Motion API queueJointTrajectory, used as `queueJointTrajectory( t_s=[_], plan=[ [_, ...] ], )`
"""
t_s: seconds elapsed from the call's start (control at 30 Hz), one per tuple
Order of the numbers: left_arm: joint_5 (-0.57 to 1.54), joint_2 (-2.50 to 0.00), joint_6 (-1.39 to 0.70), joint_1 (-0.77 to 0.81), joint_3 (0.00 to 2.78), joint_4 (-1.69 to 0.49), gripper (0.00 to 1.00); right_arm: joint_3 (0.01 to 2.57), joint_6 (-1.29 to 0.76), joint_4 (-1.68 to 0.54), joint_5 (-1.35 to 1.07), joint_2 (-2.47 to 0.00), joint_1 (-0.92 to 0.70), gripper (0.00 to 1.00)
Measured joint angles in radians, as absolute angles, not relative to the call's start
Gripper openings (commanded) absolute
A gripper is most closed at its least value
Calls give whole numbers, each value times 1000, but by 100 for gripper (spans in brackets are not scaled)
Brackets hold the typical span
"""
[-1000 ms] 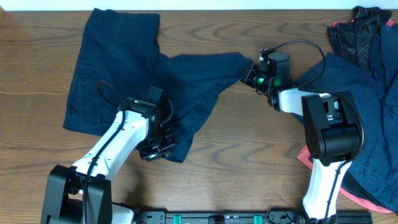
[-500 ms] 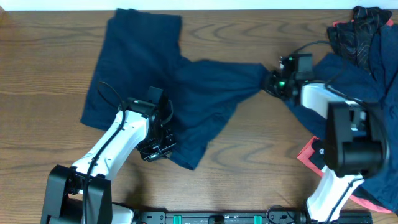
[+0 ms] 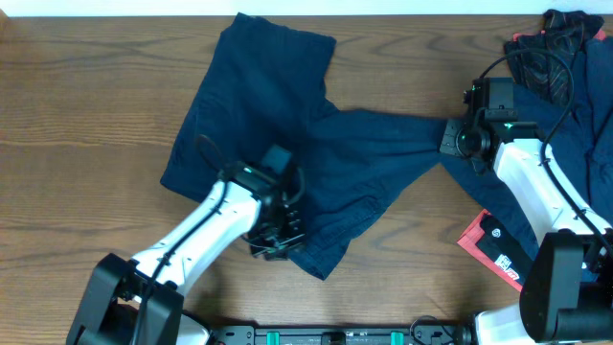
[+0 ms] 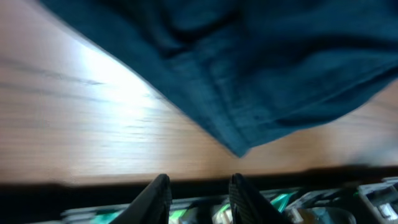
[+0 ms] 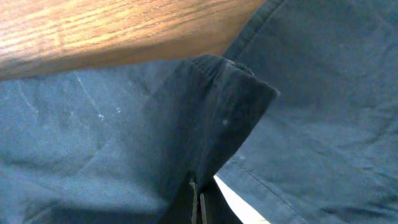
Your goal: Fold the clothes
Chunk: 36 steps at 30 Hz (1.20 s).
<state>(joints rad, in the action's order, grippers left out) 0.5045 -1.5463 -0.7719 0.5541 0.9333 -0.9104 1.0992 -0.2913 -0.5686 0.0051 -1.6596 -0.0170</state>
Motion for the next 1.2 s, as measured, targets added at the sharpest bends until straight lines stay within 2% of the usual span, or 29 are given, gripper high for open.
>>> queueJointTrajectory(
  t_s=[0.13, 0.37, 0.83, 1.07, 1.2],
  plan=[
    [508, -1546, -889, 630, 931, -799, 46, 1099, -277, -594, 20, -1660, -17, 1],
    [456, -1546, -1010, 661, 853, -757, 45, 1099, -273, -618, 28, -1660, -17, 1],
    [237, -1591, -960, 454, 825, -655, 48, 1099, -270, -666, 25, -1660, -17, 1],
    [266, -1675, -949, 377, 850, -581, 47, 1099, -270, -693, 18, -1649, -17, 1],
    [300, -1697, -929, 295, 863, -444, 47, 1099, -269, -703, 6, -1639, -17, 1]
  ],
)
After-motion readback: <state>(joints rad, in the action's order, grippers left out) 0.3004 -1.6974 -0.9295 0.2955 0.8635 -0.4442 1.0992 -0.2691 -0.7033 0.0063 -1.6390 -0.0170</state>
